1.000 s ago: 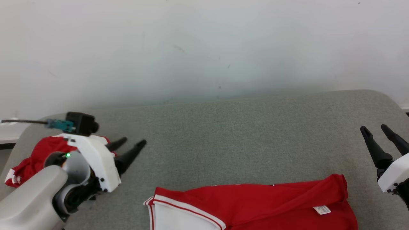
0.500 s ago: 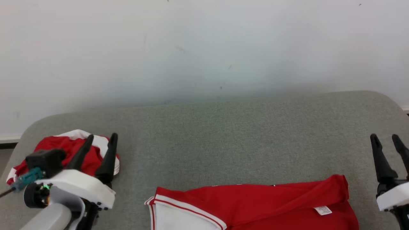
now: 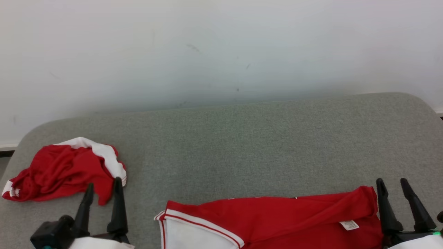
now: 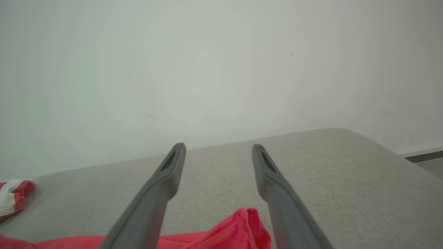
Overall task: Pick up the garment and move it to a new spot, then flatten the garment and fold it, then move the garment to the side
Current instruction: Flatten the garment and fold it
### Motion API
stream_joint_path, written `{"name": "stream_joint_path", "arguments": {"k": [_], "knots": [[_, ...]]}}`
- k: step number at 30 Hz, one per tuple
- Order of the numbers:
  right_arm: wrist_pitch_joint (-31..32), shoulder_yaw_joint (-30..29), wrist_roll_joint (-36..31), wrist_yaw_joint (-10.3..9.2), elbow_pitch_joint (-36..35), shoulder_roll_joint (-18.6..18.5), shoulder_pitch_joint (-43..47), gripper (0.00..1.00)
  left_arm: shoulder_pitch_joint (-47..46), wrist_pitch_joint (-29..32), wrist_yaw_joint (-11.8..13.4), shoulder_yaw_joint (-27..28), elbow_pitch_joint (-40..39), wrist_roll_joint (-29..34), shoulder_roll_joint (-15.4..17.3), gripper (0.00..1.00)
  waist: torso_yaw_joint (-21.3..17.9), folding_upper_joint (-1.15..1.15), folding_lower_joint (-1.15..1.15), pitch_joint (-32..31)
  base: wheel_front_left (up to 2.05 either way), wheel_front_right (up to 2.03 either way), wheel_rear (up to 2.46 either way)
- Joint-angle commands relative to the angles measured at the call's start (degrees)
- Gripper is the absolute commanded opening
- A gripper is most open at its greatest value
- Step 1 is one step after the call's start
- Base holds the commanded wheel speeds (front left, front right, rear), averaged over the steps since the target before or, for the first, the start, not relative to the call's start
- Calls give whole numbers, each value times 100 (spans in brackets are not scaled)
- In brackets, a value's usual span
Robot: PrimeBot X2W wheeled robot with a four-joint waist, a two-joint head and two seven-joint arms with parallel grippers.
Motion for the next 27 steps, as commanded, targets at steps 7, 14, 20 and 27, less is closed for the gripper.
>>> {"name": "stream_joint_path", "arguments": {"k": [7,14,20,27], "knots": [[116,82,-330,-11,-77,152,90,100,403,1,-669,622,297,670,-816,100,14,0,0,85,0,0,0],[252,28,-411,-11,111,126,-73,100,359,1,-1154,928,584,1029,-1223,100,97,0,0,106,0,0,0],[747,-120,-431,-11,581,140,-262,100,306,1,-1427,1082,768,1249,-1434,100,123,0,0,139,0,0,0],[1540,-467,-455,-11,1255,203,-471,100,185,1,-1631,1158,939,1391,-1576,100,207,0,0,237,0,0,0]]}}
